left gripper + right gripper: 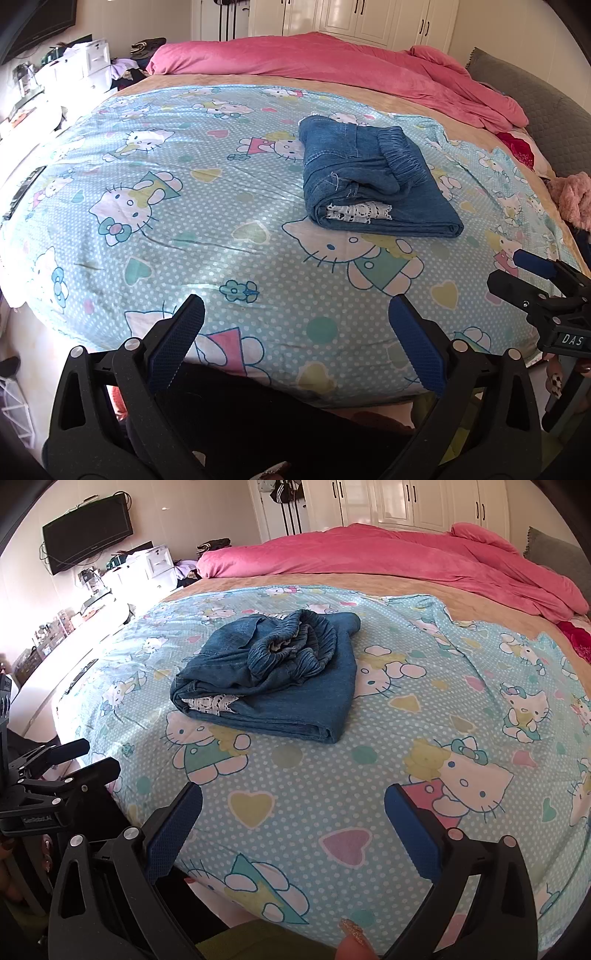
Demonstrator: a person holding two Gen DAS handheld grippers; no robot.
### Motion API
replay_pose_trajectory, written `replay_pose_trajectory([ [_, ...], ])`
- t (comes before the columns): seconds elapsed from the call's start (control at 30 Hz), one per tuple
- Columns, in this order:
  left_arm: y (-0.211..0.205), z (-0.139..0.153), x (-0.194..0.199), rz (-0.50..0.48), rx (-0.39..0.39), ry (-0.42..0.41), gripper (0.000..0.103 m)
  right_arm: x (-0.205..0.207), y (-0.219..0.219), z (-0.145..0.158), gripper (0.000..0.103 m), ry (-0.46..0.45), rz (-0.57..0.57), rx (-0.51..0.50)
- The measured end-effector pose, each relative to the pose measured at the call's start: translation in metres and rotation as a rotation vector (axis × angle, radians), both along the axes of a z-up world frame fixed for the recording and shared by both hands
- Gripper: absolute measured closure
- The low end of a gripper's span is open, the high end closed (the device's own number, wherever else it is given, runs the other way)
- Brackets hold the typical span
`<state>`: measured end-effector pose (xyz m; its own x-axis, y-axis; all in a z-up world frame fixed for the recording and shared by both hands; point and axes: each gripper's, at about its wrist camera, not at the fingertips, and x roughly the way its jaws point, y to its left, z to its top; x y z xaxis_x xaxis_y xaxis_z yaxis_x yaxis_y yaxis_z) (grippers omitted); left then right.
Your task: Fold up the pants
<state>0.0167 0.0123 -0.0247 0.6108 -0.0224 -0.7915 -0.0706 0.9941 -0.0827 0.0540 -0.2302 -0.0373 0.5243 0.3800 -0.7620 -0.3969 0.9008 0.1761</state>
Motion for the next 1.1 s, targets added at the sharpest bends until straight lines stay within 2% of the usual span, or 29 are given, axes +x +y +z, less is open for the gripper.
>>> replay_pose_trajectory([
  [1.1, 0.0003, 0.0016, -0.0005, 0.005, -0.006, 0.004, 0.009, -0.0008, 0.0011, -0.0016, 0.004, 0.005, -0.001, -0.012],
])
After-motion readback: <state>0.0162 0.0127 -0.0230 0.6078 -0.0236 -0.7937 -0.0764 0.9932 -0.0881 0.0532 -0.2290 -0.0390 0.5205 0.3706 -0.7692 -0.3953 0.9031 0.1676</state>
